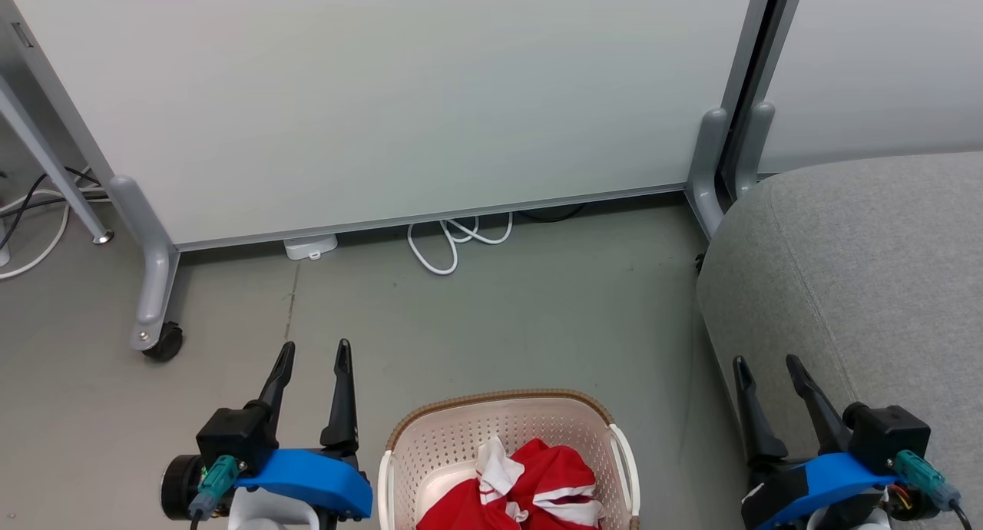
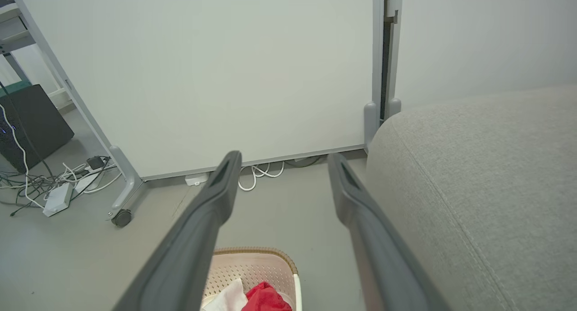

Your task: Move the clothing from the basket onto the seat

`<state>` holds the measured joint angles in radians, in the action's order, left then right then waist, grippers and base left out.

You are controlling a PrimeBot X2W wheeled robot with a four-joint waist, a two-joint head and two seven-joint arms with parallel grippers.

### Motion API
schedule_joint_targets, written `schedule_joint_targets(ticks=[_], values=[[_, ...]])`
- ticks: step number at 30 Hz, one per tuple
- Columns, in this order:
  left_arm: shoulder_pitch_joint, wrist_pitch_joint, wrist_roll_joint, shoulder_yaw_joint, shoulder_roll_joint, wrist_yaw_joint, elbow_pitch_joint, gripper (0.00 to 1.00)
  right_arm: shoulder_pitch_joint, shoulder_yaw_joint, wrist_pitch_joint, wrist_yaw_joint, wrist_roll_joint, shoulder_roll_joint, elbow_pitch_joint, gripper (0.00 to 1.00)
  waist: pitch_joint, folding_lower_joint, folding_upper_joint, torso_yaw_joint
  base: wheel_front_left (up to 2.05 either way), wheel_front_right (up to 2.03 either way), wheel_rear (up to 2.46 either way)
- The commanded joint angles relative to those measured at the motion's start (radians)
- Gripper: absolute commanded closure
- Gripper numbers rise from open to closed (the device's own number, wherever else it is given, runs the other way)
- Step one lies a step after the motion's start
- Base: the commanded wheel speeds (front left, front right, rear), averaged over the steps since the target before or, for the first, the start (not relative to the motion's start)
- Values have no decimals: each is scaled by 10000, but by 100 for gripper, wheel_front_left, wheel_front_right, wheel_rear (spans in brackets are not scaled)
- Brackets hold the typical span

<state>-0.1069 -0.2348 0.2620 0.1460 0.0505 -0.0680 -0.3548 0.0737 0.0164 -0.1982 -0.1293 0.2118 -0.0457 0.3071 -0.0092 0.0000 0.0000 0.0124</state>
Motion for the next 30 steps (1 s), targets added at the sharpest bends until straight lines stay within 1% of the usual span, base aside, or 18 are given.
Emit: schedule_joint_targets(ticks=[1, 14, 26, 30], values=[[-150, -81, -153, 58, -2, 51, -2, 0, -3, 7, -88, -22, -219, -72, -9, 0, 0, 0, 0, 4, 0, 0, 0], [-131, -320, -743, 241, -2, 173, -18, 0, -42, -23, -308, -16, -1023, -75, 35, 0, -15, 0, 0, -12, 0, 0, 0], [-154, -320, -732, 227, -2, 180, -70, 0, -58, -21, -278, -16, -944, -74, 20, 0, 20, 0, 0, 11, 0, 0, 0], [-167, -320, -723, 197, -3, 147, -99, 0, 92, -69, -278, -16, -922, -73, -58, 0, 273, 0, 0, -52, 0, 0, 0]])
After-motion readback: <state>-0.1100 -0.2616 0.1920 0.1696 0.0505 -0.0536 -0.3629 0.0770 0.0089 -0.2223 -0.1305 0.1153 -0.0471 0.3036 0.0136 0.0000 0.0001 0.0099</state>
